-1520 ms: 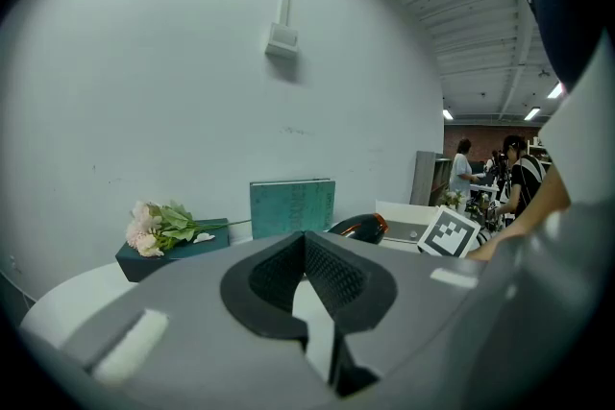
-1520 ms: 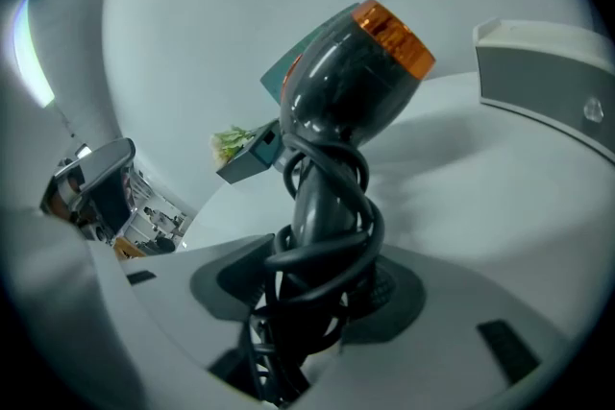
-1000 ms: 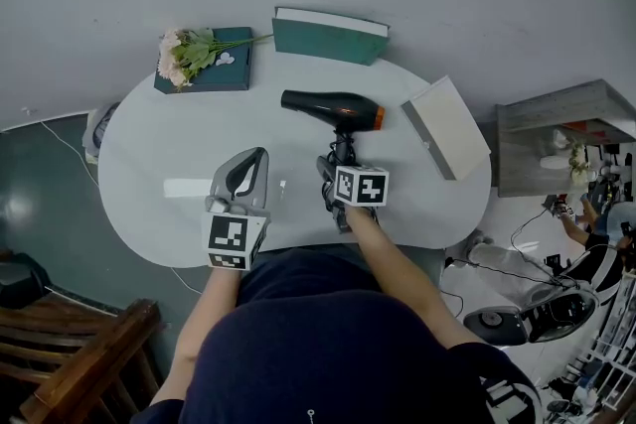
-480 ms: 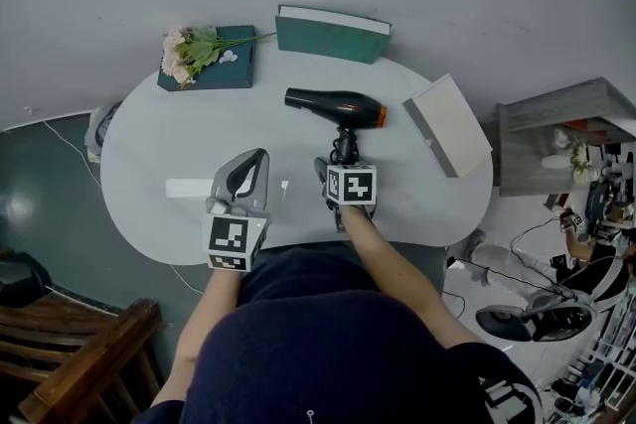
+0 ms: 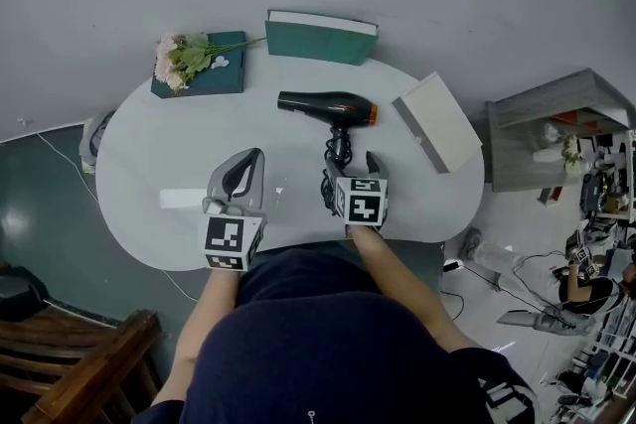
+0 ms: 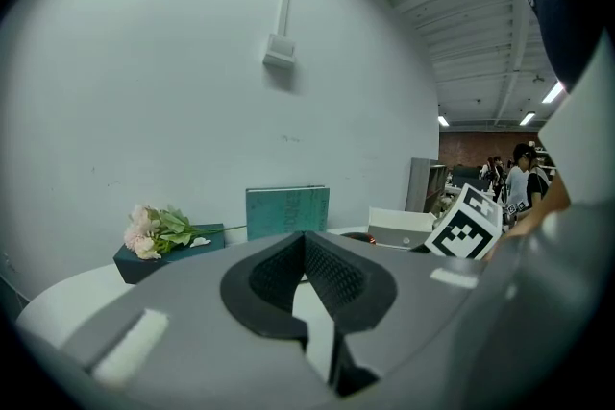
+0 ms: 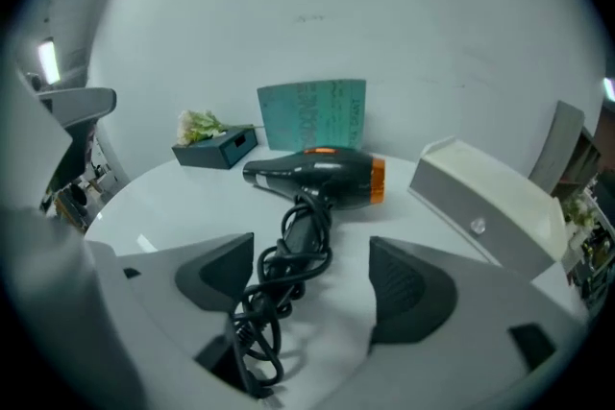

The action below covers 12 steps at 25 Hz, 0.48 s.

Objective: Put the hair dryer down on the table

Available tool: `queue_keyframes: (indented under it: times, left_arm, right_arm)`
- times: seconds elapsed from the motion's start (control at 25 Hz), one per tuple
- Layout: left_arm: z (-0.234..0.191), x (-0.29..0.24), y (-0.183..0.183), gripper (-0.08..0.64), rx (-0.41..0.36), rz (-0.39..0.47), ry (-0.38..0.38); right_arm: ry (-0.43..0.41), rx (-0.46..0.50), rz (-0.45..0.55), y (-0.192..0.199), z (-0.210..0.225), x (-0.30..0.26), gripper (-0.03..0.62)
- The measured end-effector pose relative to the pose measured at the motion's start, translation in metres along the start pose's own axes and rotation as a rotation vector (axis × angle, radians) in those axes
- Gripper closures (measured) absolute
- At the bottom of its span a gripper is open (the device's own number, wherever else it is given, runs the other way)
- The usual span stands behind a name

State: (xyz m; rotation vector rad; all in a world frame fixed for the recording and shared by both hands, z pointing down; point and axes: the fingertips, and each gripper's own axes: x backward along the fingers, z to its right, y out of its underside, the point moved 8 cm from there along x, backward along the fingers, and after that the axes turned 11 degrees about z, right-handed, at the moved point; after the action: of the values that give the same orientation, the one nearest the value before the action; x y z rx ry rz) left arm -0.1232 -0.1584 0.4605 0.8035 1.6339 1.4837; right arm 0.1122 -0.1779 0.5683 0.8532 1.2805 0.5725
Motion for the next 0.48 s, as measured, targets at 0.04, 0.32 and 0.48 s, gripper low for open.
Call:
queue_keyframes:
  times: [0.04, 0.32, 0.48]
  left_arm:
    - [0.001, -0.001, -0.002, 0.549, 0.000, 0.008, 0.003]
    - [0.009, -0.013, -0.022, 0.549, 0.022, 0.082, 0.027]
    - [0.012, -0.017, -0.044, 0.549, 0.009, 0.145, 0.024]
  right_arm:
    - [0.018, 0.007, 0.040, -0.006, 0.002, 0.007, 0.249]
    - [0.062, 0.057, 0.347, -0.071, 0.013, 0.059, 0.576]
    - [0.040, 0.063, 0.478, -0.106, 0.012, 0.084, 0.581]
